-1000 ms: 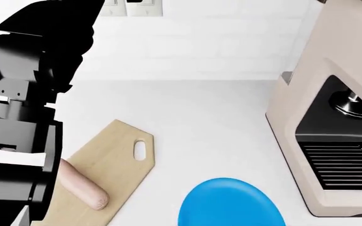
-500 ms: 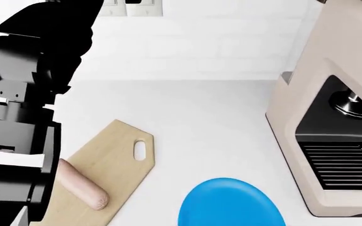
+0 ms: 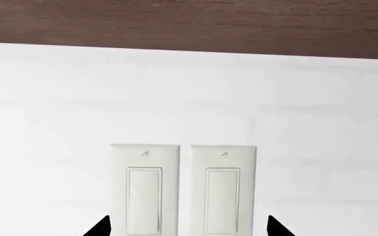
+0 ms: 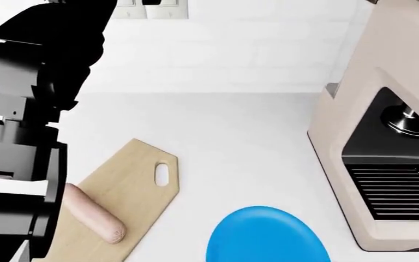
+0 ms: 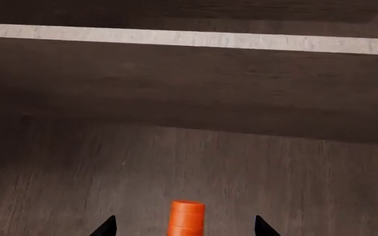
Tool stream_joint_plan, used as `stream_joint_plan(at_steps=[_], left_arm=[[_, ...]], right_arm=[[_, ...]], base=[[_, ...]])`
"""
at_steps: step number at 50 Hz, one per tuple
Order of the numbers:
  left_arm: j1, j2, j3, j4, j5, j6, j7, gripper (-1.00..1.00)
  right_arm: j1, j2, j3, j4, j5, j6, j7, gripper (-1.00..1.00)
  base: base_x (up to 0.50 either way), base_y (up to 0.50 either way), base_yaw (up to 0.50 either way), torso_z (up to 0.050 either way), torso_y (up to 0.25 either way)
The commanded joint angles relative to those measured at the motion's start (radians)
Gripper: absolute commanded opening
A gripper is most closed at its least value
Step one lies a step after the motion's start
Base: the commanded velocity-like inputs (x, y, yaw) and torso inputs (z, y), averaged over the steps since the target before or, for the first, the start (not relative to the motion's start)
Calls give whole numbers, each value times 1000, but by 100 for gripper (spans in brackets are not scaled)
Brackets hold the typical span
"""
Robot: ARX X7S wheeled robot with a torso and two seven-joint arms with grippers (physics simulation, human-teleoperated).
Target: Pick the sausage from the plate and place it on the cutting board. Then pick the condiment bottle from the cabinet and place it next to the cutting board.
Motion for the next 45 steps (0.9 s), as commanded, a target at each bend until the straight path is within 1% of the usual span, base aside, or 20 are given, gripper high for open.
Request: stream_joint_plan(at_steps=[1, 9, 23, 30, 45], left_arm=[[2, -4, 3, 6, -5, -4, -2, 100], [1, -8, 3, 17, -9, -12, -6, 100], [0, -16, 4, 42, -20, -25, -9, 100], [-1, -18, 7, 41, -21, -23, -8, 100], [2, -20, 7, 45, -26, -22, -11, 100]], right_arm=[[-9, -58, -19, 141, -121, 67, -88, 100], [-23, -64, -15, 153, -125, 103, -99, 100], [-56, -79, 5, 171, -107, 113, -144, 100], [-71, -79, -20, 226, -146, 91, -177, 100], [-135, -98, -52, 256, -160, 93, -207, 100]], base=[[0, 0, 0, 0, 0], [0, 0, 0, 0, 0], [0, 0, 0, 0, 0], [0, 0, 0, 0, 0], [0, 0, 0, 0, 0]])
